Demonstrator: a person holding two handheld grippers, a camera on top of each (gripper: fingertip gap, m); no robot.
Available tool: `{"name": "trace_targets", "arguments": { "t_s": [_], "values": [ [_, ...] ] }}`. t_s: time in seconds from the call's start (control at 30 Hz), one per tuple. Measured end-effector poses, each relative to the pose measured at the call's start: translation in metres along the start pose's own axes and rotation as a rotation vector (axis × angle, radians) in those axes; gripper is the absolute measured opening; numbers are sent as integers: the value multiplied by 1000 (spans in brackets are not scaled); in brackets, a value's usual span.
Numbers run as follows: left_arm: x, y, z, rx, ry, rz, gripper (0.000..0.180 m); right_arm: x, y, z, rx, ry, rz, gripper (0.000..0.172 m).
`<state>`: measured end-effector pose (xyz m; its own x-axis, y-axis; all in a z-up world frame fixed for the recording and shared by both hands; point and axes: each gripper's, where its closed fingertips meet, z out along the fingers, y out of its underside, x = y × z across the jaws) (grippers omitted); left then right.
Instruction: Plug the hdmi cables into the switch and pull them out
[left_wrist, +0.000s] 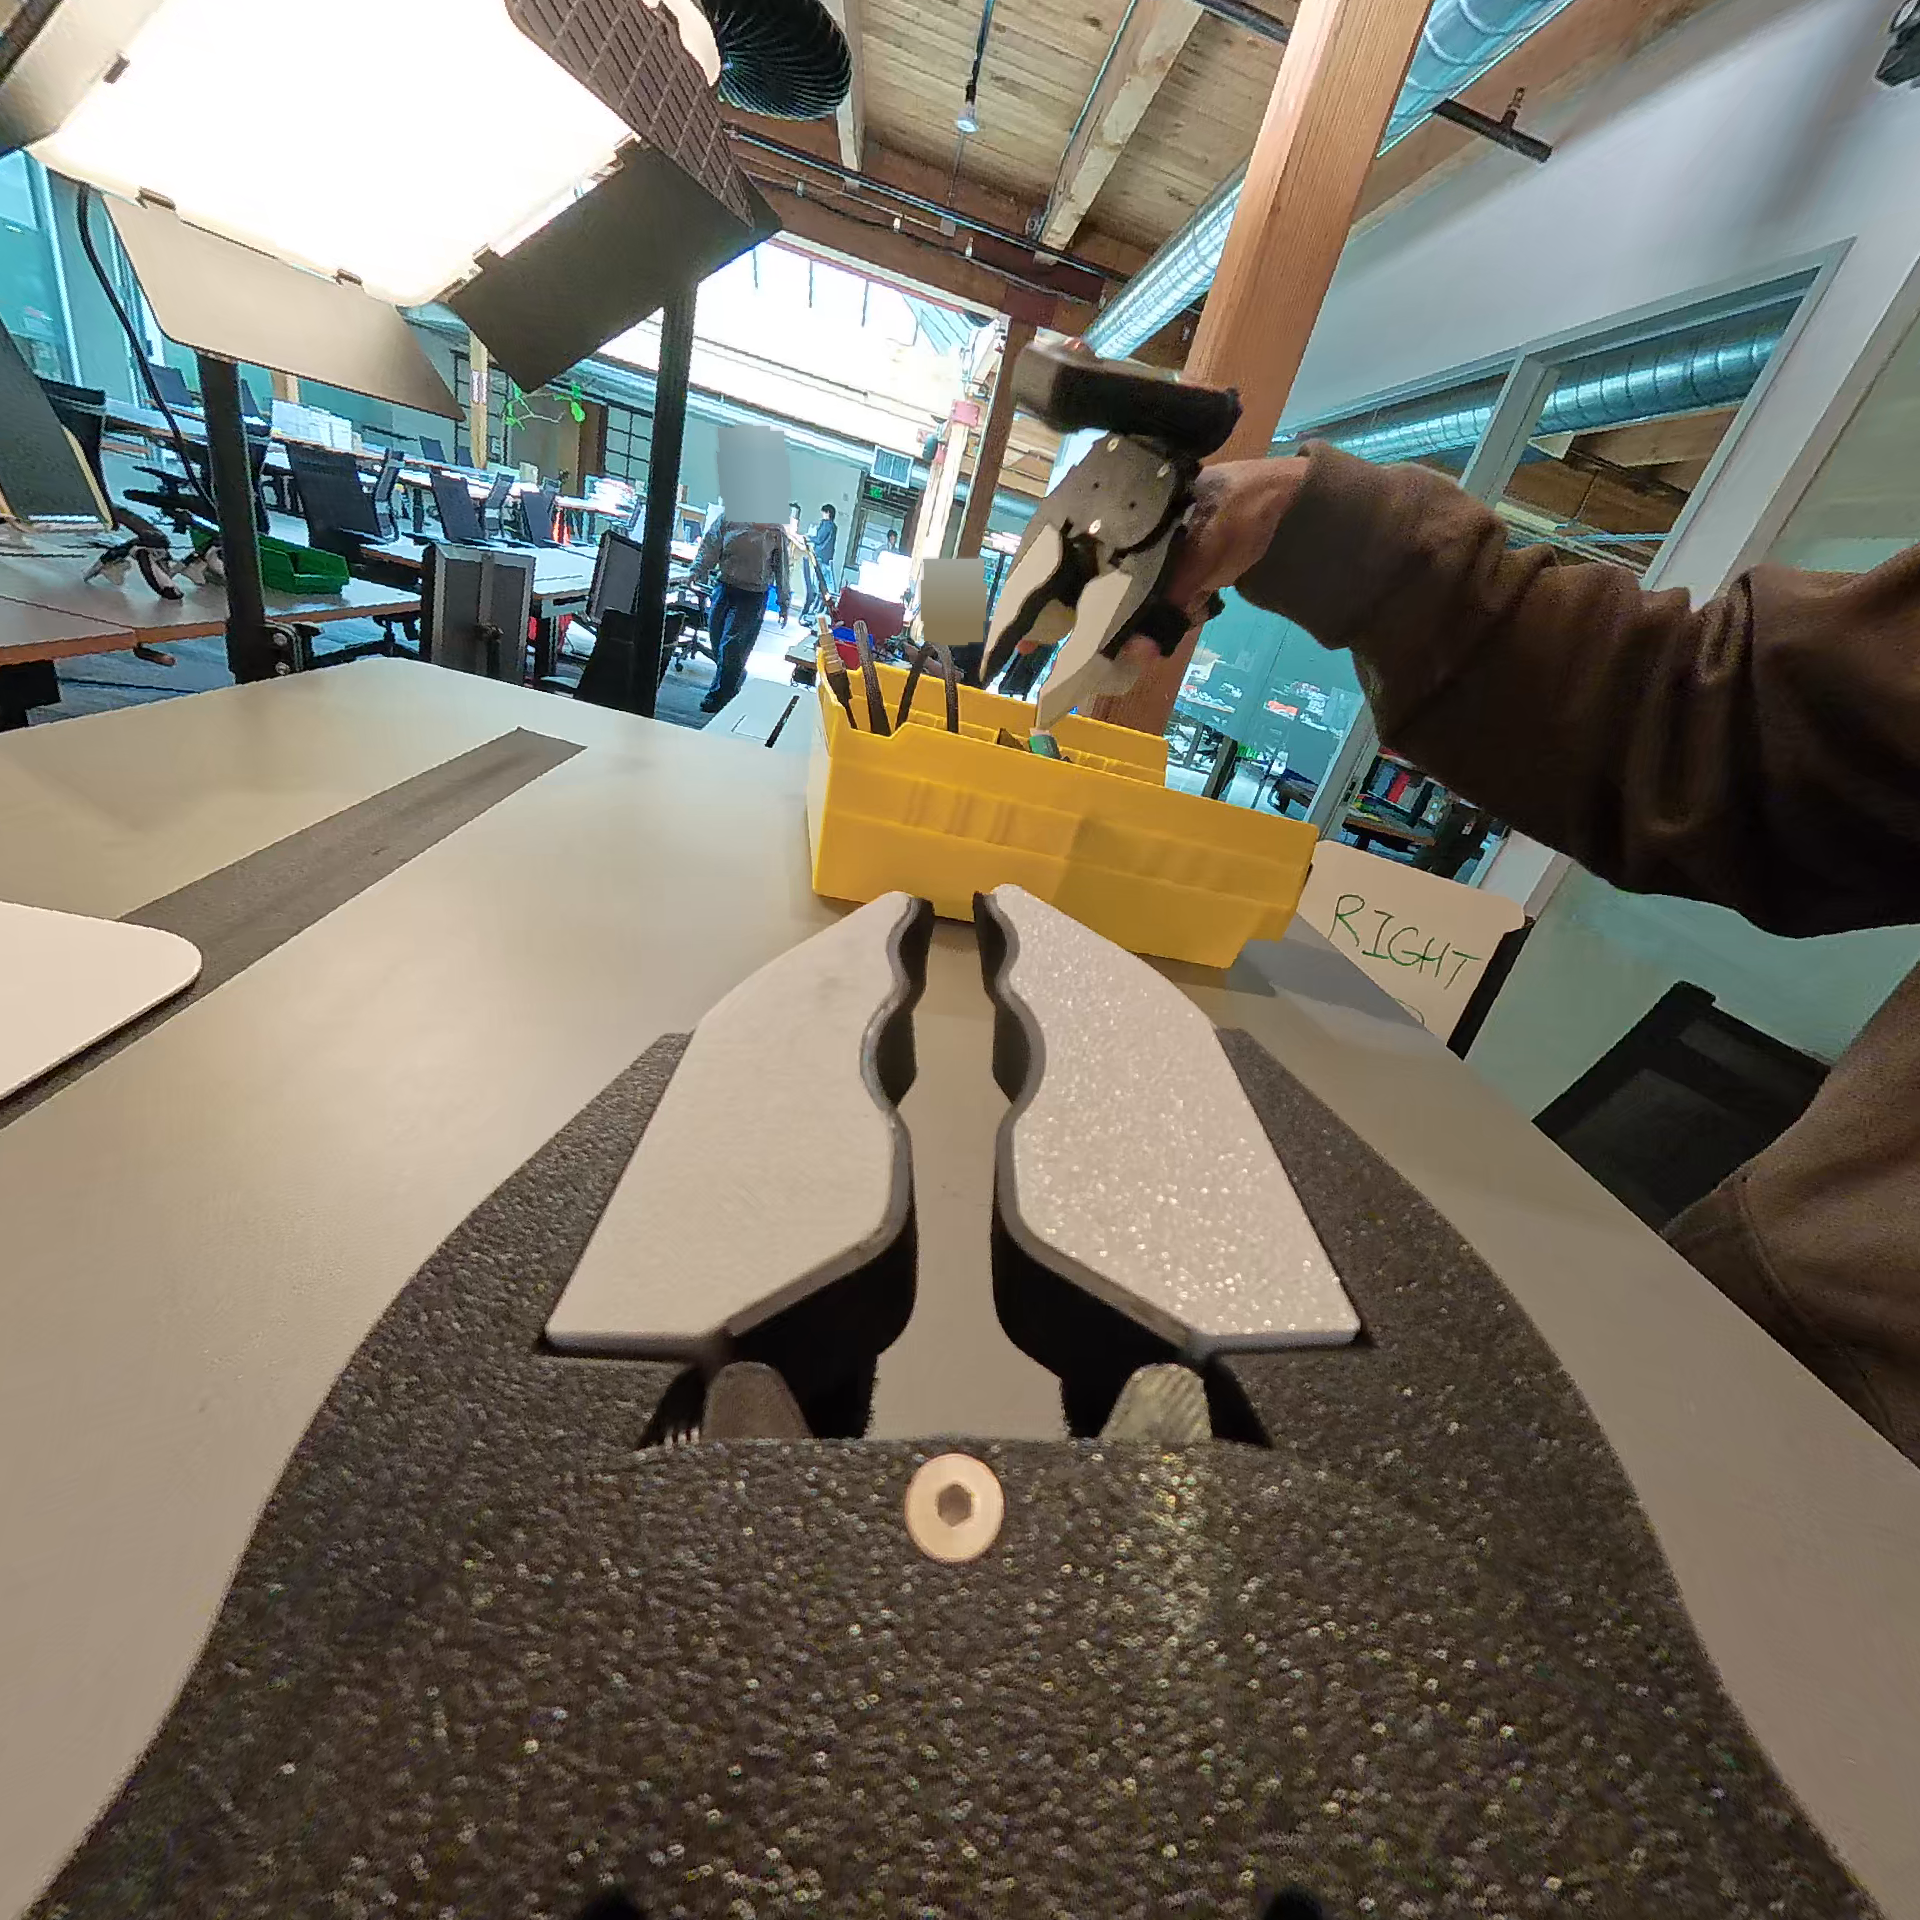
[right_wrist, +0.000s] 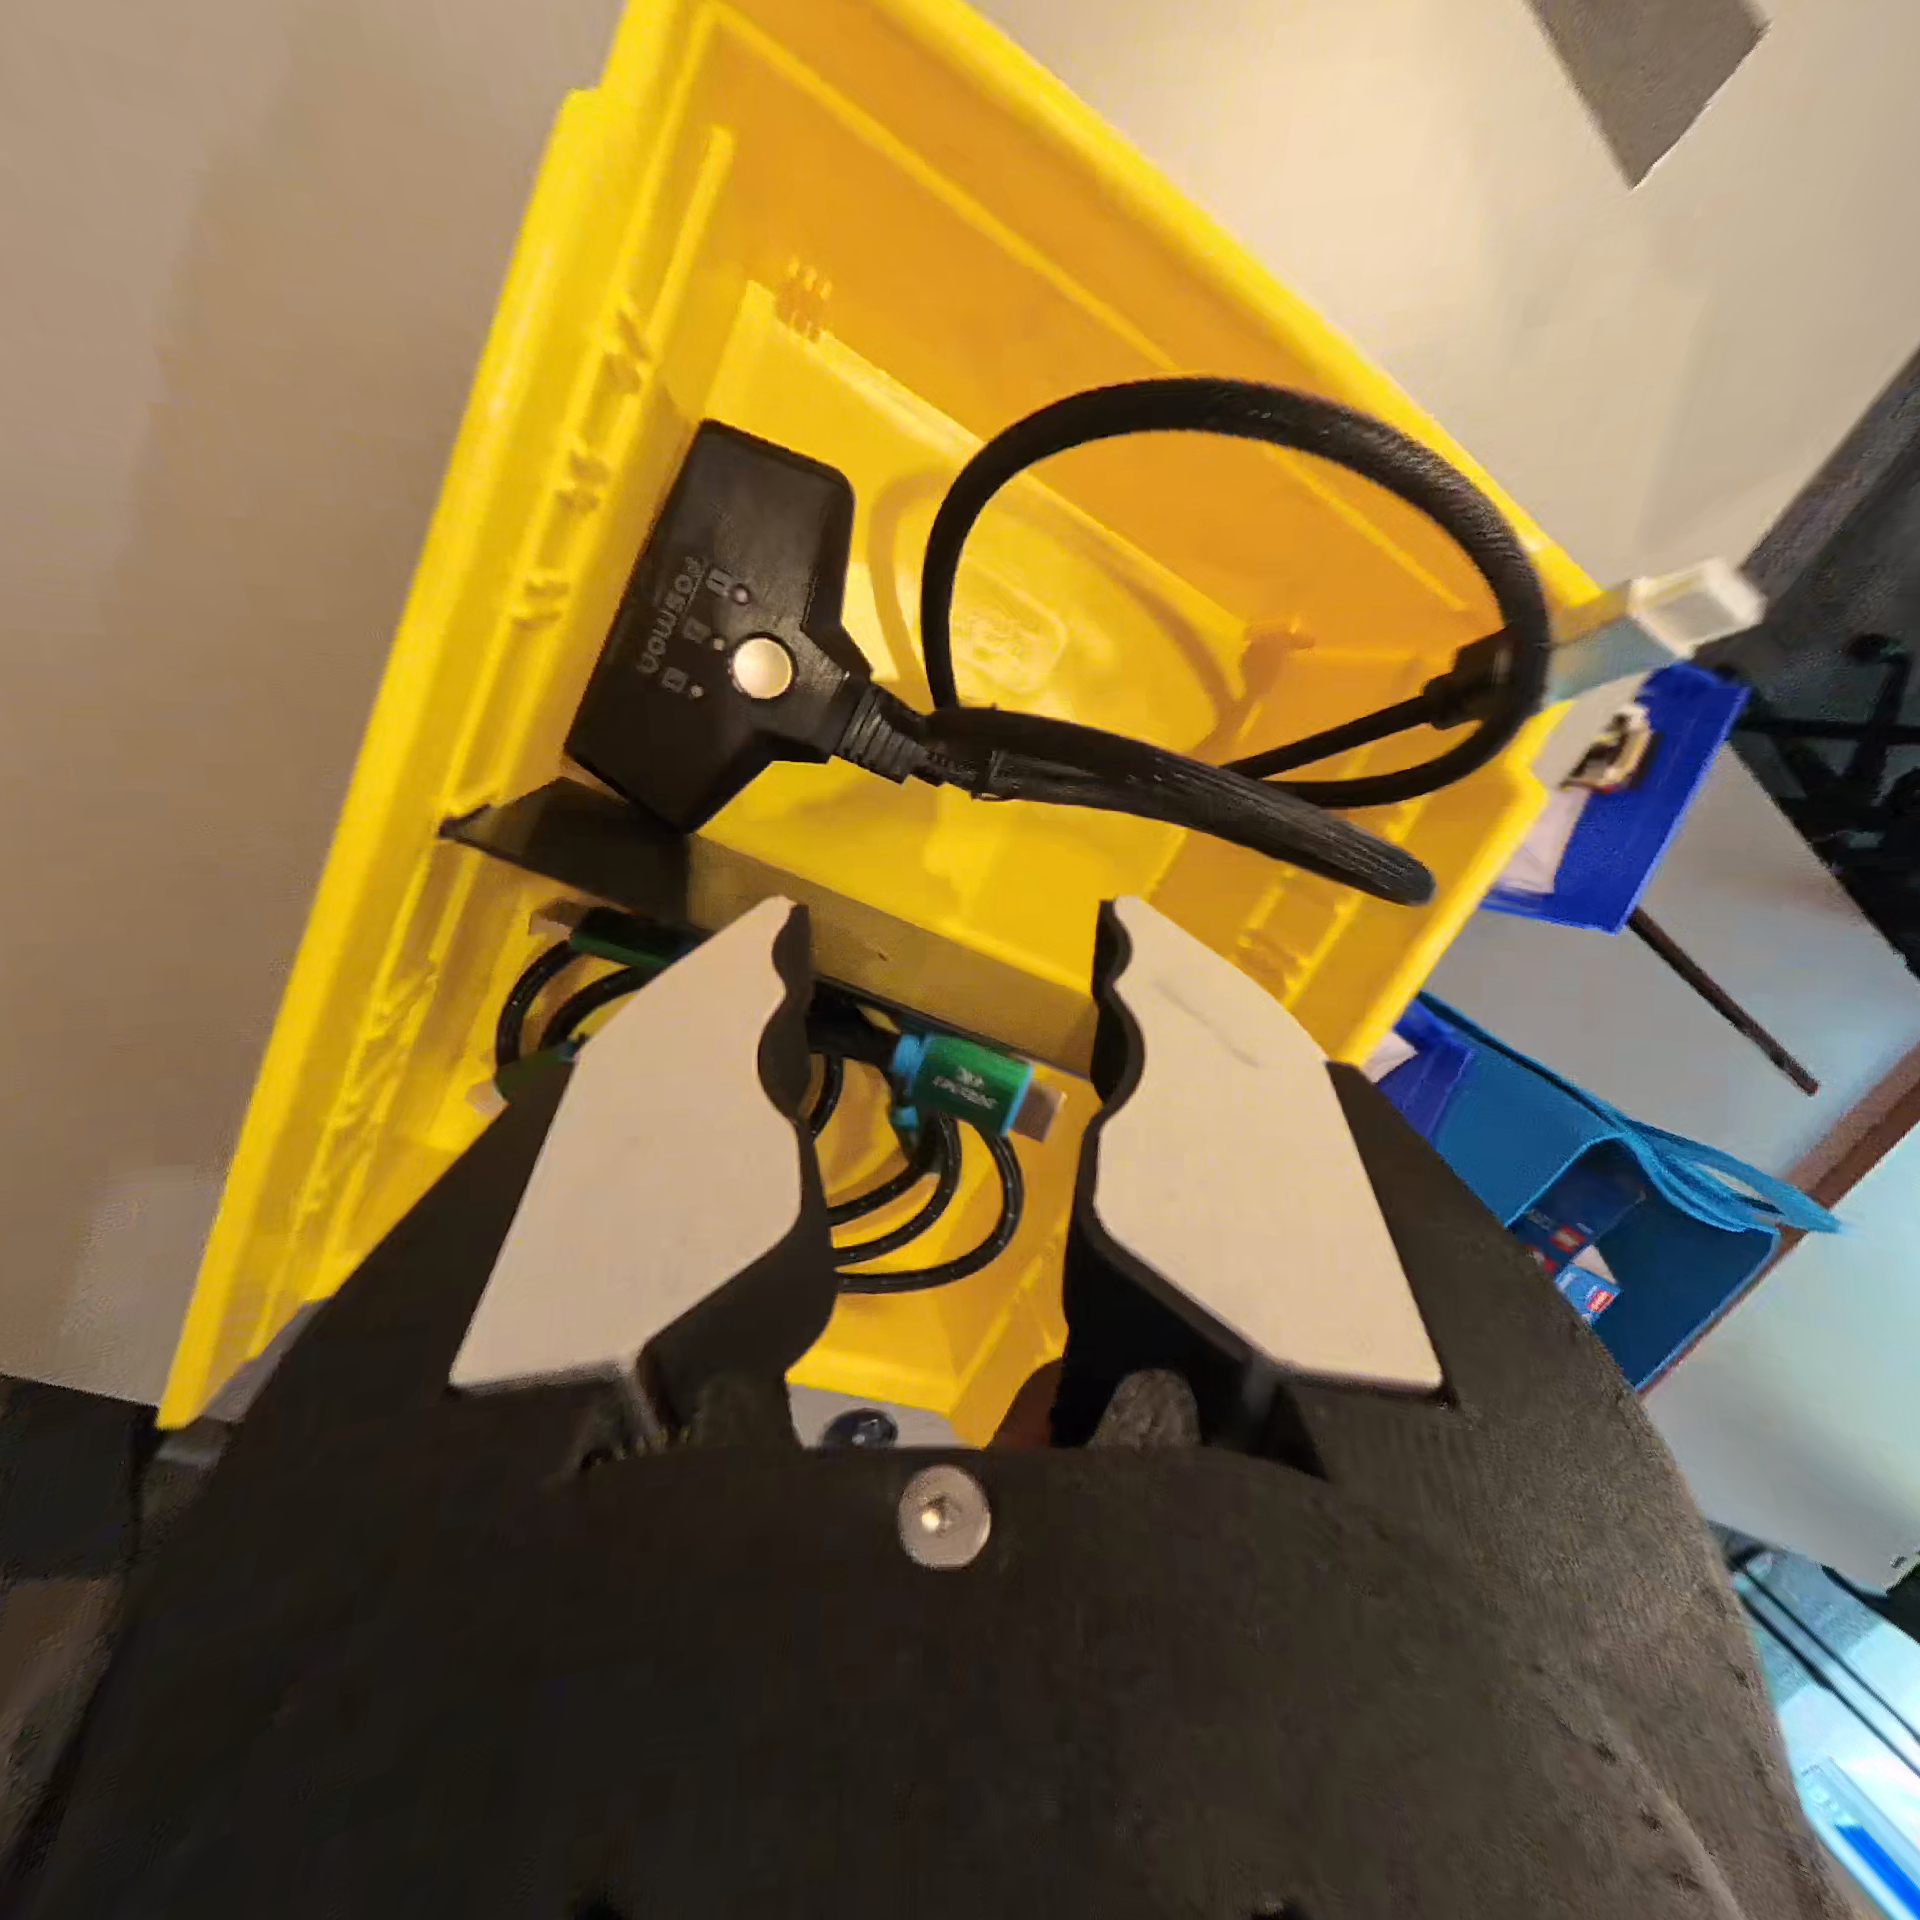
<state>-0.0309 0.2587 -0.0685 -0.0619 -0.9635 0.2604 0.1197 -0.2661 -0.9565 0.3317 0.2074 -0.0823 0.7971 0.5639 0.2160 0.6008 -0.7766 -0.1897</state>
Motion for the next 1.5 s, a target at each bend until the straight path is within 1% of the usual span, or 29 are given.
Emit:
{"name": "trace_targets", "arguments": {
  "t_s": [0.03,0.13,0.2,0.27,0.33,0.37,0.4,0.43,0.47,0.5,0.57,0.63,0.7,0.77,0.83,0.9,1.0,1.03,1.07,1.1,1.2,1.27,1.33,1.4,1.5],
  "values": [
    [0,0,0,1,0,-2,9,3,-1,-10,29,16,-11,51],
    [0,1,1,-4,-1,-3,9,21,-16,-36,184,78,-29,51],
    [-1,1,1,-9,-2,-5,9,42,-32,-38,298,135,16,51],
    [0,1,1,-7,-2,-3,9,61,-40,-25,357,171,70,49],
    [0,1,1,-6,-1,-3,9,73,-38,0,338,175,128,38],
    [0,1,1,-5,-1,-3,9,74,-33,17,301,161,150,32],
    [0,1,1,-3,-1,-2,9,71,-31,31,282,132,164,31],
    [0,0,0,0,-1,0,9,65,-34,41,292,100,179,29],
    [0,0,0,2,-1,0,9,64,-37,44,315,106,192,28],
    [0,0,0,1,-1,-2,9,64,-40,44,327,126,187,26],
    [1,0,0,-2,-1,0,9,63,-43,36,342,169,155,28],
    [1,0,0,1,-1,1,9,64,-44,15,390,226,141,33],
    [1,0,0,4,-1,0,9,62,-39,-16,446,275,159,37],
    [0,0,0,1,-1,-4,9,43,-25,-44,499,279,170,38],
    [0,1,1,-4,0,-10,9,12,-3,-58,517,236,172,39],
    [-1,2,2,-15,2,-17,9,-28,25,-54,501,134,188,40],
    [-2,3,3,-25,1,-22,10,-92,61,-35,474,-87,262,48],
    [-2,3,3,-25,-1,-23,10,-109,70,-28,469,-137,293,49],
    [-3,4,3,-25,-4,-25,10,-119,78,-21,473,-151,328,41],
    [-3,4,3,-27,-5,-26,10,-125,83,-15,488,-152,363,41],
    [-4,5,4,-36,-9,-26,11,-147,83,-6,577,-219,405,49],
    [-4,5,4,-36,-12,-22,12,-154,75,-14,681,-244,429,51],
    [-3,5,4,-35,-14,-19,12,-156,64,-28,802,-267,491,52],
    [-4,5,4,-39,-19,-19,12,-159,53,-35,875,-248,541,53],
    [-5,6,5,-44,-28,-18,12,-174,33,-26,864,-143,503,54]
  ]
}}
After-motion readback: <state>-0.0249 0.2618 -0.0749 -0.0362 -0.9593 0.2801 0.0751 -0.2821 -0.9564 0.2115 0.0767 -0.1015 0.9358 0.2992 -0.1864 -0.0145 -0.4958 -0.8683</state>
